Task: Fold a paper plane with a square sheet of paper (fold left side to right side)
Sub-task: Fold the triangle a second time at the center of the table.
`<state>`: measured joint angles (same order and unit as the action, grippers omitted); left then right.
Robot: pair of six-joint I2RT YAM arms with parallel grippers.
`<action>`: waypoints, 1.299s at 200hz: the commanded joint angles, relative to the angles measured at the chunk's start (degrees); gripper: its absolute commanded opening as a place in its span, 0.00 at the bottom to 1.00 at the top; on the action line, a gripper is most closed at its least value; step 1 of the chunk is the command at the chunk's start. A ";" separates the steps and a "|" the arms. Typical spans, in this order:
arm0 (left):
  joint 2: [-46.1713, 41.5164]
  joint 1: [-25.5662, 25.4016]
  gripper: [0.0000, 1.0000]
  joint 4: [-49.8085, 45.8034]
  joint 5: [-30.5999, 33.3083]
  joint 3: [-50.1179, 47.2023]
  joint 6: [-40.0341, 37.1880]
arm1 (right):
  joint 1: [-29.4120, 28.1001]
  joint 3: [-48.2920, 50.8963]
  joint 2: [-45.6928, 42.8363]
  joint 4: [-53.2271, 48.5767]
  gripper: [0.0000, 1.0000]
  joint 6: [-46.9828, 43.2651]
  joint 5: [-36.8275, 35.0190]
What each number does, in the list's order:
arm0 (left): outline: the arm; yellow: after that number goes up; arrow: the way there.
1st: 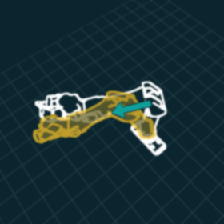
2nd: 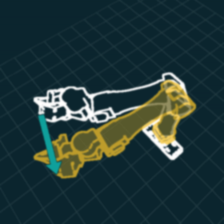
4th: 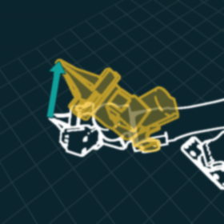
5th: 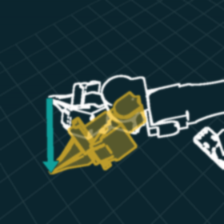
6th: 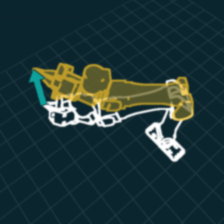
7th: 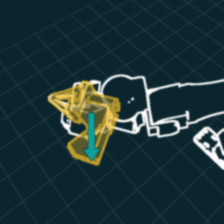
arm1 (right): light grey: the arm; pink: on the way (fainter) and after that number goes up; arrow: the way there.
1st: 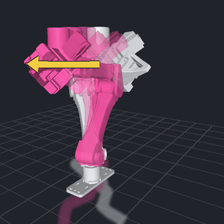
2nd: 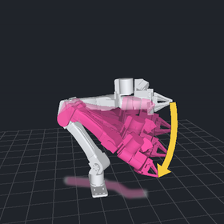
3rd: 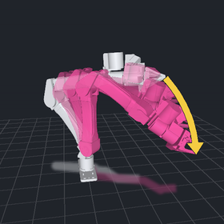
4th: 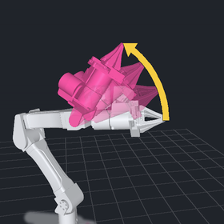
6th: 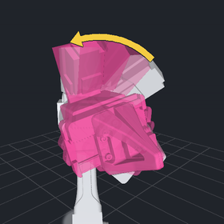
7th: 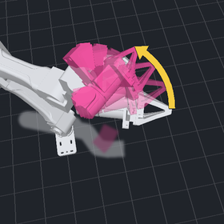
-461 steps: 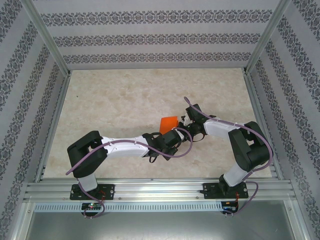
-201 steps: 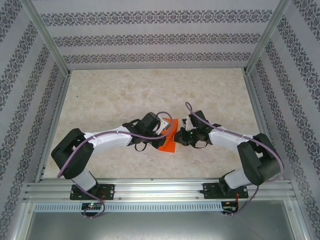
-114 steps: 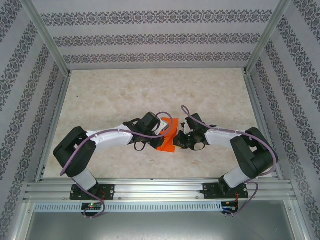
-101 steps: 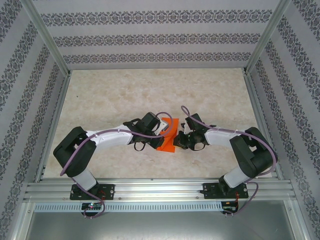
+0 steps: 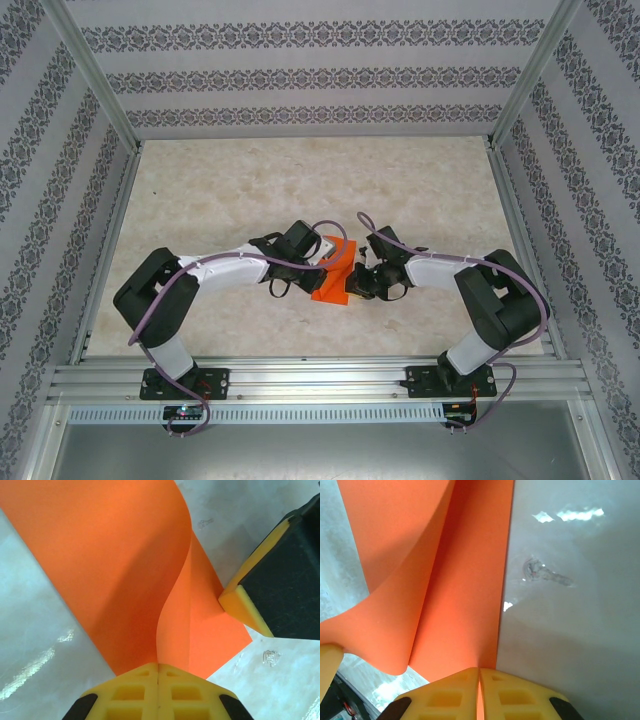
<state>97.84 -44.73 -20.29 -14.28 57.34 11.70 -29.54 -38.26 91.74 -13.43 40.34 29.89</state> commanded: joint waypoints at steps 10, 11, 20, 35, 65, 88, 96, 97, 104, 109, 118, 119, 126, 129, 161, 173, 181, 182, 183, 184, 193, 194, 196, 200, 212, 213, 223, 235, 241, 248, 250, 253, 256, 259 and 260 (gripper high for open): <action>0.33 1.30 0.05 -1.92 0.87 2.05 -2.51 | -0.87 -0.74 1.99 -2.78 0.12 -1.82 -3.07; 0.33 1.31 0.05 -1.98 0.86 2.06 -2.63 | -0.83 -0.75 1.97 -2.80 0.12 -1.83 -3.08; 0.40 1.48 0.05 -2.27 1.09 2.29 -2.86 | -0.95 -0.94 2.03 -3.32 0.12 -1.97 -3.36; 0.57 1.66 0.06 -2.72 1.36 2.67 -3.30 | -0.93 -1.11 2.09 -3.69 0.12 -2.24 -3.52; 1.59 2.08 0.06 -3.50 1.36 3.96 -4.21 | -1.05 -1.44 2.26 -4.37 0.12 -2.54 -3.87; 2.64 2.19 0.06 -4.09 1.49 4.99 -4.92 | -1.13 -1.64 2.19 -4.77 0.12 -2.71 -3.92; 3.00 2.19 0.06 -4.27 1.51 5.37 -5.05 | -1.13 -1.78 2.12 -4.97 0.12 -2.79 -4.05; 3.07 2.15 0.06 -4.29 1.53 5.39 -5.08 | -1.13 -1.80 2.17 -5.00 0.12 -2.80 -4.05; 3.39 2.28 0.06 -4.47 1.54 5.65 -5.28 | -1.13 -1.81 2.13 -5.08 0.12 -2.87 -4.10; 3.57 2.28 0.06 -4.64 1.54 5.88 -5.41 | -1.13 -1.89 2.17 -5.19 0.12 -2.89 -4.06; 4.03 2.28 0.06 -4.90 1.65 6.24 -5.67 | -1.13 -1.88 2.12 -5.15 0.12 -2.90 -4.05; 4.03 2.28 0.06 -4.96 1.68 6.27 -5.70 | -1.13 -1.89 2.12 -5.22 0.12 -2.90 -4.05; 4.34 2.28 0.06 -5.17 1.78 6.50 -5.85 | -1.13 -1.98 2.26 -5.25 0.12 -2.92 -3.97; 4.49 2.26 0.06 -5.20 1.80 6.64 -5.90 | -1.21 -1.98 2.22 -5.29 0.12 -2.91 -3.96; 5.06 2.37 0.07 -5.70 2.59 7.08 -6.34 | -1.22 -2.23 2.30 -5.59 0.12 -3.16 -3.87; 5.24 2.45 0.07 -5.72 2.85 7.25 -6.42 | -1.32 -2.31 2.32 -5.70 0.12 -3.25 -3.87; 5.46 2.45 0.07 -5.72 2.86 7.33 -6.43 | -1.32 -2.30 2.31 -5.73 0.13 -3.28 -3.87; 5.49 2.41 0.07 -5.72 2.81 7.34 -6.43 | -1.31 -2.32 2.30 -5.73 0.13 -3.31 -3.87; 5.50 2.43 0.07 -5.72 2.84 7.34 -6.43 | -1.31 -2.32 2.30 -5.73 0.13 -3.28 -3.87; 5.55 2.44 0.07 -5.72 2.89 7.34 -6.43 | -1.31 -2.32 2.30 -5.73 0.13 -3.28 -3.87; 5.77 2.45 0.07 -5.64 2.79 7.51 -6.43 | -1.31 -2.43 2.39 -5.79 0.13 -3.32 -3.80; 5.78 2.45 0.07 -5.59 2.74 7.52 -6.39 | -1.31 -2.39 2.39 -5.80 0.12 -3.33 -3.84; 5.89 2.45 0.07 -5.56 2.76 7.52 -6.42 | -1.31 -2.40 2.39 -5.80 0.13 -3.32 -3.86; 6.01 2.45 0.07 -5.52 2.73 7.60 -6.38 | -1.31 -2.41 2.43 -5.77 0.13 -3.32 -3.87; 6.29 2.54 0.07 -5.45 2.75 7.87 -6.50 | -1.31 -2.45 2.56 -5.77 0.13 -3.33 -3.73; 6.30 2.54 0.07 -5.46 2.76 7.87 -6.51 | -1.31 -2.48 2.56 -5.79 0.12 -3.38 -3.76; 6.61 2.54 0.07 -5.46 2.92 8.11 -6.61 | -1.40 -2.52 2.64 -5.82 0.13 -3.36 -3.79; 7.00 2.54 0.07 -5.69 3.29 8.41 -6.61 | -1.38 -2.52 2.65 -5.79 0.13 -3.42 -3.70; 7.22 2.54 0.07 -5.72 3.36 8.49 -6.69 | -1.40 -2.52 2.66 -5.82 0.13 -3.42 -3.70; 7.40 2.61 0.07 -5.81 3.47 8.58 -6.69 | -1.40 -2.52 2.65 -5.81 0.13 -3.40 -3.71; 7.48 2.63 0.07 -5.81 3.47 8.58 -6.74 | -1.33 -2.56 2.72 -5.77 0.13 -3.42 -3.74; 7.56 2.63 0.07 -5.79 3.48 8.65 -6.70 | -1.43 -2.56 2.67 -5.81 0.13 -3.40 -3.70; 7.57 2.63 0.07 -5.81 3.52 8.67 -6.70 | -1.40 -2.58 2.73 -5.82 0.13 -3.35 -3.70; 7.70 2.63 0.07 -5.79 3.58 8.73 -6.77 | -1.42 -2.59 2.74 -5.82 0.13 -3.48 -3.71; 7.71 2.63 0.07 -5.80 3.57 8.74 -6.78 | -1.45 -2.60 2.74 -5.82 0.13 -3.54 -3.70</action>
<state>104.64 -43.05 -25.02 -11.70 64.58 6.39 -30.02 -40.66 92.84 -16.95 37.78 28.95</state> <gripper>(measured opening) 0.071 0.126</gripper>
